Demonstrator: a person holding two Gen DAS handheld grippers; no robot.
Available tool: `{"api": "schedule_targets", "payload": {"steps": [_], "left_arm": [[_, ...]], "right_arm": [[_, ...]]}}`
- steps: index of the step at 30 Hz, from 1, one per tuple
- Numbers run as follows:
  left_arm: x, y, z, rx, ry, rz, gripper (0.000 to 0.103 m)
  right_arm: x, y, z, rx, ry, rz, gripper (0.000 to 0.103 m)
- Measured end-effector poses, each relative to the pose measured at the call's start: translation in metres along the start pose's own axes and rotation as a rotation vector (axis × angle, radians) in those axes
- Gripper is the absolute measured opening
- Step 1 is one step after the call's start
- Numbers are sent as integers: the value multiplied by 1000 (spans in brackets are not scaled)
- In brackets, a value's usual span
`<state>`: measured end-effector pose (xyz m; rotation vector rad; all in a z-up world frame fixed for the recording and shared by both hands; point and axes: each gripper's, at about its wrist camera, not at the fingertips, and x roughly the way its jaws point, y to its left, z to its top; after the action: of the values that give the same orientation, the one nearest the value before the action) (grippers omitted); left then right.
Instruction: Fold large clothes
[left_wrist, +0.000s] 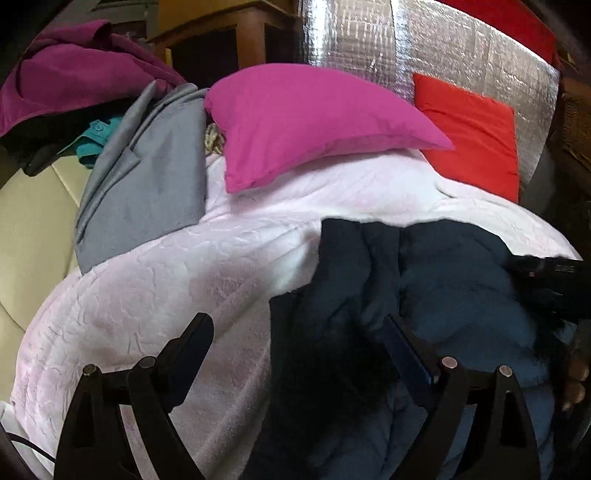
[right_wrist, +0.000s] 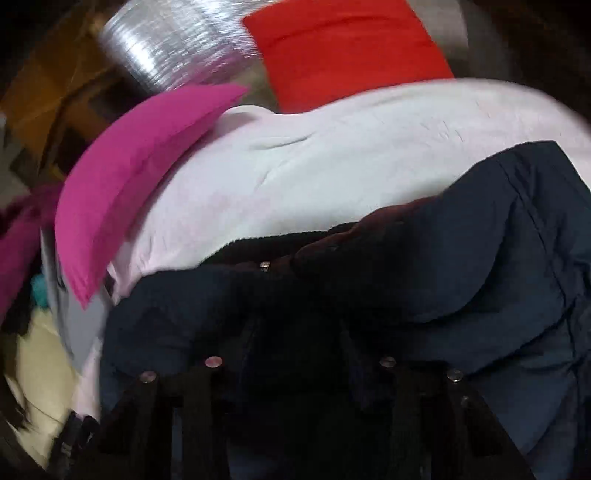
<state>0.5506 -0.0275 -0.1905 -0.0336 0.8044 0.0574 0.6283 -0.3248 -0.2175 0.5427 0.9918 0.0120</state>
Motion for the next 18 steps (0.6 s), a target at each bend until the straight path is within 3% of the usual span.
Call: {"api": "schedule_targets", "payload": {"steps": [4,7,10,11,13,18], "left_arm": [[-3,9,2,-45,5,6,93],[-11,11,1,-57,-12,20,93],[-14,14,1,-81,7,4,93],[-14,14,1,-83,21,-14,93],[-16,15,-1,-84,35,-37,93],[-32,14,-5,-76,-14,-21,93]], "right_arm": [[-40,13,-4,-44,-92,133,43],[-46,45,-8,-100,-102,202,43],[-23,71,-16,-184,-65,138,43],[-2,71,-18,-178,-17,88,43],[17,64,-23,-176,-1,50,38],[-15,54,-25,-157,-48,130,40]]}}
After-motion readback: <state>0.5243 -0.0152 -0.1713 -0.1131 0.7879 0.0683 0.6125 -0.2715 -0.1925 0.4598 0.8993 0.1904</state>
